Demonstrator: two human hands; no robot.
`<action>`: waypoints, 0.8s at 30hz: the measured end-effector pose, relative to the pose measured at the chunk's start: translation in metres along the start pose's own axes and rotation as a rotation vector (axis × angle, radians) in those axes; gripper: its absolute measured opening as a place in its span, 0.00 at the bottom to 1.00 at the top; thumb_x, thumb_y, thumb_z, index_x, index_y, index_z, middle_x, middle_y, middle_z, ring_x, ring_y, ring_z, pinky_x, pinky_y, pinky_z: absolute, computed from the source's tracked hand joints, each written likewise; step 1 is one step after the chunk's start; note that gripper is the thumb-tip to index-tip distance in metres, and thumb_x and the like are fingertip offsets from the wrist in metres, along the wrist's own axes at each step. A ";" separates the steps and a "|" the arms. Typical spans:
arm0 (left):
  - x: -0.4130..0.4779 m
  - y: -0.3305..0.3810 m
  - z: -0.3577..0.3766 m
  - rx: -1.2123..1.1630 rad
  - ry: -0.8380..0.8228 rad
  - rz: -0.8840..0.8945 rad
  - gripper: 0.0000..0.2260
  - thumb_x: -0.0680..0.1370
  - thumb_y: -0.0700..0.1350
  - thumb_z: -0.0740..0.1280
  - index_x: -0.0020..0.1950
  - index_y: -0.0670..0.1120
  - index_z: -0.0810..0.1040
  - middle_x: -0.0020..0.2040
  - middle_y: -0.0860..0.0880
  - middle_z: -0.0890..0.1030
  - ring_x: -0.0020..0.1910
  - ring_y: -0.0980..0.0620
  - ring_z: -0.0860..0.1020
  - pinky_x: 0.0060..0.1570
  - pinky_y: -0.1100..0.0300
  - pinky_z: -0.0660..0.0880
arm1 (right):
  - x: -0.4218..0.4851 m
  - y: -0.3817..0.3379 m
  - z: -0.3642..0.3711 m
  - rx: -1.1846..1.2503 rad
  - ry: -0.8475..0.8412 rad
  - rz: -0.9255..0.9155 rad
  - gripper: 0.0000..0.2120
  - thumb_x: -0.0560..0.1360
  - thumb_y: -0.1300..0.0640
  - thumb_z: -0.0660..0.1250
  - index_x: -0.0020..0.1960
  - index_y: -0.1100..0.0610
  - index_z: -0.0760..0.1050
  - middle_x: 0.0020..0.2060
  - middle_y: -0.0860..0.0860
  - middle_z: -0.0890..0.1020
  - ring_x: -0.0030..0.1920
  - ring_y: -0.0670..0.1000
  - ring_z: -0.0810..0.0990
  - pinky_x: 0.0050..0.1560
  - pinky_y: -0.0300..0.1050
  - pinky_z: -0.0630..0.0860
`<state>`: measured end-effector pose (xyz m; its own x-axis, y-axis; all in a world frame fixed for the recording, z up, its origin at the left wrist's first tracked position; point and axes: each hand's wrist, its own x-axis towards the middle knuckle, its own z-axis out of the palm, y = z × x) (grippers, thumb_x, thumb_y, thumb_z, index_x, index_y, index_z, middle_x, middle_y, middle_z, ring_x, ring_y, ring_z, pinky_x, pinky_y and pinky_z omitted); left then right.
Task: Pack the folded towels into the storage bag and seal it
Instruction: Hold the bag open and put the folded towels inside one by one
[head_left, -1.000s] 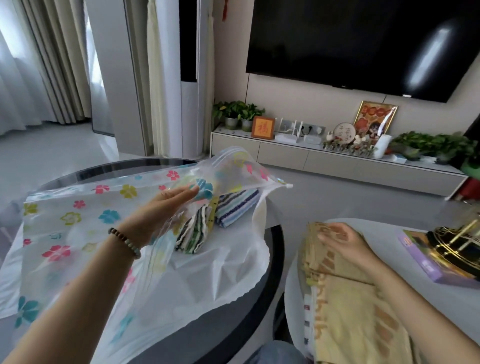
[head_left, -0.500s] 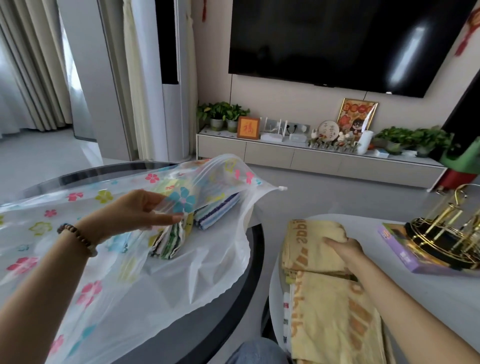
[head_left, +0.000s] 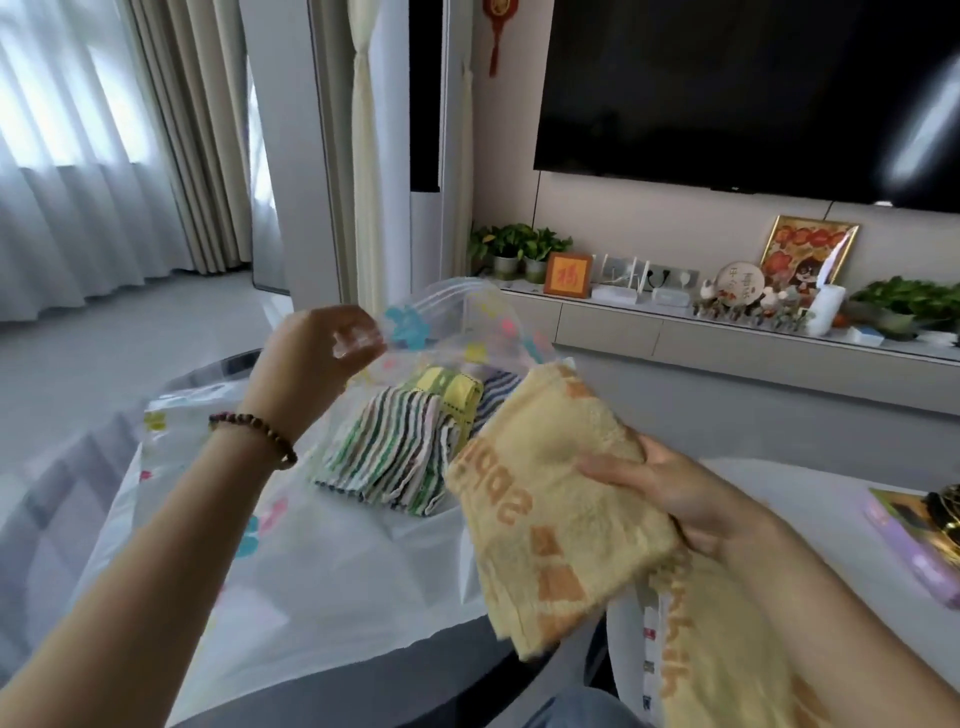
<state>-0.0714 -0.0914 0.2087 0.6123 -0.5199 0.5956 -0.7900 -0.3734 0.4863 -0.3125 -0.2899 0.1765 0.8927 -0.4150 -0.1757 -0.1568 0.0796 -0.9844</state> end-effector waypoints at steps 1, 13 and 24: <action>0.006 0.006 -0.007 0.052 0.089 0.070 0.03 0.72 0.44 0.71 0.45 0.47 0.81 0.35 0.55 0.72 0.27 0.57 0.71 0.32 0.60 0.70 | 0.010 0.005 0.019 0.015 -0.040 0.034 0.19 0.69 0.60 0.72 0.59 0.55 0.75 0.52 0.54 0.85 0.51 0.54 0.84 0.49 0.47 0.82; -0.008 -0.087 -0.023 0.054 -0.330 0.008 0.17 0.66 0.53 0.75 0.52 0.52 0.77 0.39 0.55 0.77 0.34 0.60 0.73 0.38 0.67 0.71 | 0.103 0.067 0.103 0.174 -0.113 0.226 0.17 0.72 0.62 0.71 0.60 0.59 0.73 0.50 0.58 0.84 0.47 0.56 0.85 0.48 0.51 0.82; 0.003 -0.080 -0.044 -0.376 -0.388 -0.090 0.11 0.74 0.51 0.66 0.35 0.47 0.75 0.21 0.54 0.70 0.19 0.60 0.67 0.20 0.68 0.66 | 0.122 0.063 0.104 0.152 -0.145 0.276 0.22 0.68 0.63 0.72 0.61 0.60 0.72 0.54 0.63 0.82 0.50 0.61 0.83 0.47 0.53 0.82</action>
<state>-0.0051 -0.0291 0.1997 0.5644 -0.7704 0.2965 -0.6264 -0.1658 0.7617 -0.1700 -0.2414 0.0935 0.8778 -0.2263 -0.4221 -0.3462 0.3092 -0.8857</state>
